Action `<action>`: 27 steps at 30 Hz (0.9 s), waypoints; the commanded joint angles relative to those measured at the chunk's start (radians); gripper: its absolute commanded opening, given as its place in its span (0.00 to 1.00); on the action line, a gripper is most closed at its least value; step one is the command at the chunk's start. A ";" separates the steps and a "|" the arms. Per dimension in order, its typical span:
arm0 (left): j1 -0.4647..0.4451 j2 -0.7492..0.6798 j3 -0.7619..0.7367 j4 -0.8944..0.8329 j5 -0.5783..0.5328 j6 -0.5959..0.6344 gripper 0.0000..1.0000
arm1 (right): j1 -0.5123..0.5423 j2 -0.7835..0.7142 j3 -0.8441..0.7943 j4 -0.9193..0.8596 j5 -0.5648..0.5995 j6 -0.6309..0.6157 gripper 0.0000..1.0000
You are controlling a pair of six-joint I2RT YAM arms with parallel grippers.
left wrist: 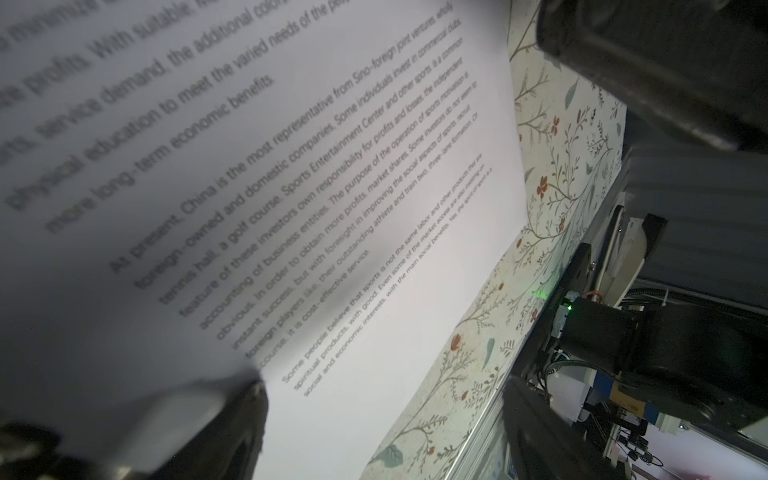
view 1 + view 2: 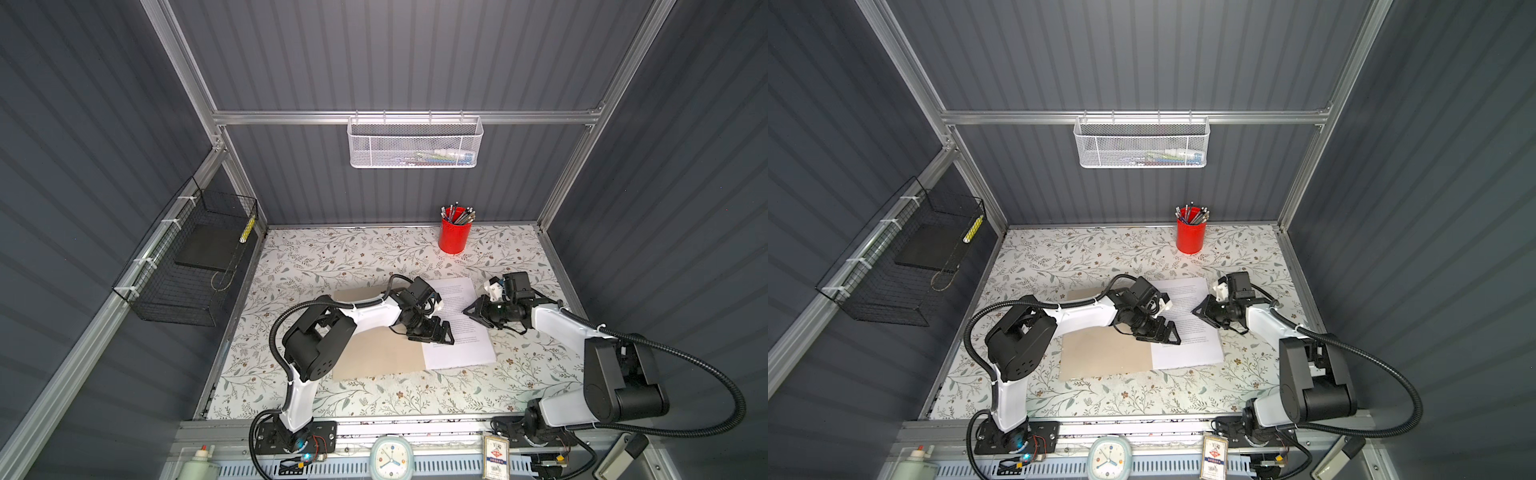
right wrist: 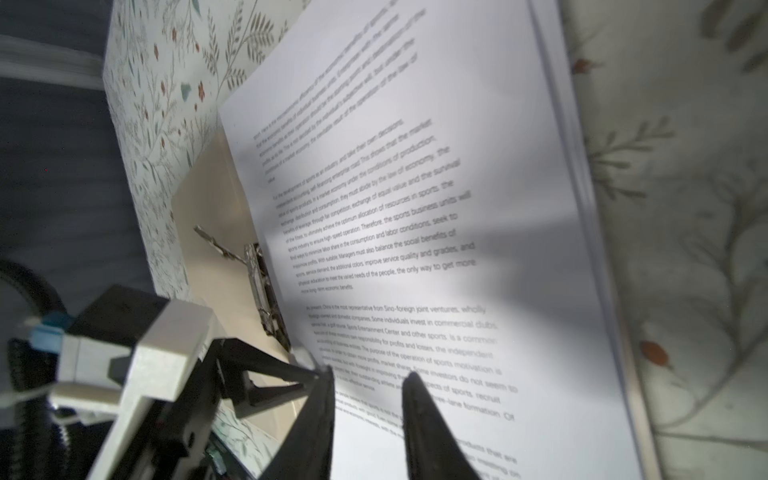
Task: Put the files into the folder
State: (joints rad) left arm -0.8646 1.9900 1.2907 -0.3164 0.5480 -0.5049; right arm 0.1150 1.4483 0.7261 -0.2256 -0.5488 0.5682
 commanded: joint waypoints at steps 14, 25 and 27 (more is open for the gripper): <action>-0.002 0.006 -0.033 -0.050 -0.027 0.022 0.90 | -0.044 0.001 -0.047 -0.037 0.154 0.059 0.56; -0.003 0.035 0.003 -0.041 0.007 0.013 0.90 | -0.043 0.080 -0.069 0.014 0.103 0.107 0.63; -0.004 0.041 0.009 -0.041 0.008 0.012 0.90 | -0.042 0.091 -0.068 0.019 0.090 0.110 0.63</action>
State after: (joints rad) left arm -0.8642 1.9881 1.2903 -0.3141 0.5552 -0.5041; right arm 0.0700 1.5066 0.6807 -0.2073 -0.4343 0.6559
